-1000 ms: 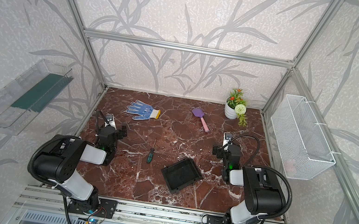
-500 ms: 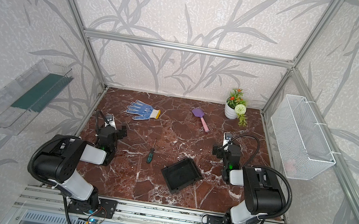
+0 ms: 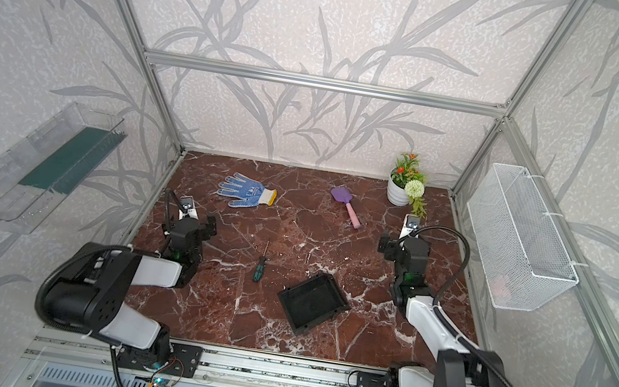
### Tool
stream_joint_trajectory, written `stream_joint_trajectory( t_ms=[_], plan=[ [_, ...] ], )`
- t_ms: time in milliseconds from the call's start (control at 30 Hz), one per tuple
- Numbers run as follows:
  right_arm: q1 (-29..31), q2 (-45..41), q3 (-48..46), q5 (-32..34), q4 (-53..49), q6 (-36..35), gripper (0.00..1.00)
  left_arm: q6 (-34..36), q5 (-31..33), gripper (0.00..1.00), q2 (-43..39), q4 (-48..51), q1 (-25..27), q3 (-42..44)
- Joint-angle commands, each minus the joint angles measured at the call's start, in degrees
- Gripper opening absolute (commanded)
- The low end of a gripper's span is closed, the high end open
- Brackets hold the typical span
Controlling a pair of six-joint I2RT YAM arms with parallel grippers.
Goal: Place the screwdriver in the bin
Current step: 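Reach the right gripper to the black bin while the left arm moves toward the screwdriver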
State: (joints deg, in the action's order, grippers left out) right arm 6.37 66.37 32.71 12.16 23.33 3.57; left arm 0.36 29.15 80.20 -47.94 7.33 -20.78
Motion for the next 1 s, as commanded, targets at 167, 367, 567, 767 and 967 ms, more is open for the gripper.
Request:
stream_joint_trajectory(
  t_ms=[167, 367, 567, 767, 967],
  plan=[
    [-0.83, -8.09, -3.43, -3.16, -12.05, 27.15, 0.99, -11.56, -8.56, 0.99, -22.59, 10.84, 5.71, -2.21],
    [4.38, -5.31, 2.67, -13.26, -24.04, 21.87, 0.99, -15.31, -13.41, 0.99, -16.93, 21.49, 17.91, -10.15],
    [16.27, -4.8, 2.88, -10.0, -35.89, 17.29, 0.99, -22.36, -21.3, 0.99, -9.3, 23.61, 25.4, -11.78],
    [24.81, -0.59, 2.99, -10.44, -41.04, 17.01, 1.0, -22.02, -21.81, 0.99, -4.02, 22.57, 27.58, -12.11],
    [27.73, 0.73, 0.55, -11.64, -40.33, 17.51, 0.93, -21.67, -21.04, 0.99, -3.61, 24.69, 27.54, -12.92]
  ],
)
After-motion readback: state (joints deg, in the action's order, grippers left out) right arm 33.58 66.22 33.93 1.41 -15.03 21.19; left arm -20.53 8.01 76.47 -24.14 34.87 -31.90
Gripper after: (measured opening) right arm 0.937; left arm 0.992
